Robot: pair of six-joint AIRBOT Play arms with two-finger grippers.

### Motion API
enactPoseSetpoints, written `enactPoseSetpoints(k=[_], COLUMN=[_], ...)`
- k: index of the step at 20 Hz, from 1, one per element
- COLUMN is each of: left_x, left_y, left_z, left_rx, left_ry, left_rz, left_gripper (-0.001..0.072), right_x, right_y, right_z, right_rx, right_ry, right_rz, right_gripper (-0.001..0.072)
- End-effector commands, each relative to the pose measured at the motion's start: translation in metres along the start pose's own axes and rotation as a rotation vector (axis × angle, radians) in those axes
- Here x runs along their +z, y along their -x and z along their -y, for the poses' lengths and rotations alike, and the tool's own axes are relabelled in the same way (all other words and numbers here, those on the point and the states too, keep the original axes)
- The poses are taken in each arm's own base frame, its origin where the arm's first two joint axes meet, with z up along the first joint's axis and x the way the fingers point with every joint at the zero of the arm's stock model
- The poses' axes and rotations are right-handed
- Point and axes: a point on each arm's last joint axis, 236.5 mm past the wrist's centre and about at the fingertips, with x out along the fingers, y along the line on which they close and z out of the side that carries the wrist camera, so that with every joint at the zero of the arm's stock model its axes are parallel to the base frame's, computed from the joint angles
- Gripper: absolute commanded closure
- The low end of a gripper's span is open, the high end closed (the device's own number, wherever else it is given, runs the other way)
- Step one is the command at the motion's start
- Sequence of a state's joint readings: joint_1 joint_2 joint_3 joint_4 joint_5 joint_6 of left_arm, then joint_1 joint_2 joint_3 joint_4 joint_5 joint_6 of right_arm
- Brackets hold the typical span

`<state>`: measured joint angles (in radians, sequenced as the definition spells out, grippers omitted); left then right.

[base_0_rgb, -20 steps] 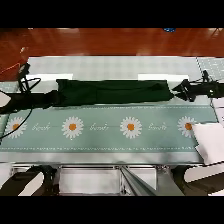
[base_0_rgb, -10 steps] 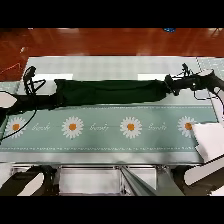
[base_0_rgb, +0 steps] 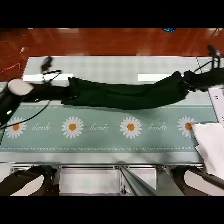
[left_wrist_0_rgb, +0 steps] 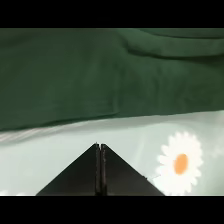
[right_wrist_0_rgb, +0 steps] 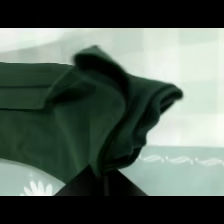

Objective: Fold the shirts.

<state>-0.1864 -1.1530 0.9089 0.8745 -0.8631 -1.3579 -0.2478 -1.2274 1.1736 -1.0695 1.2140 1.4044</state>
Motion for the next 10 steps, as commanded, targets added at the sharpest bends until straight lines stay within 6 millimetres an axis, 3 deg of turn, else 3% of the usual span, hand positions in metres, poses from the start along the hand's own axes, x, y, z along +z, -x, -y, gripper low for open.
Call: enactPoseSetpoints(k=[1, 5, 7, 10], left_x=[-0.004, -0.044, -0.067, -0.104], left_y=[-0.063, -0.151, -0.185, -0.217], left_z=[0.061, 0.139, 0.168, 0.203], left_rx=[-0.079, -0.167, -0.193, -0.222], left_ry=[-0.120, -0.236, -0.251, -0.277], left_rz=[-0.121, -0.334, -0.419, -0.526], left_gripper=[0.0686, 0.0686, 0.0686, 0.0686], right_x=[-0.038, -0.067, -0.071, -0.075], right_y=[0.051, 0.090, 0.105, 0.116], right_z=[-0.018, -0.042, -0.052, -0.071], right_rx=[-0.028, -0.002, 0.010, 0.068], right_ry=[0.051, 0.066, 0.064, 0.065], right_rz=[0.070, 0.134, 0.179, 0.207], right_gripper=[0.0689, 0.0689, 0.0689, 0.0689])
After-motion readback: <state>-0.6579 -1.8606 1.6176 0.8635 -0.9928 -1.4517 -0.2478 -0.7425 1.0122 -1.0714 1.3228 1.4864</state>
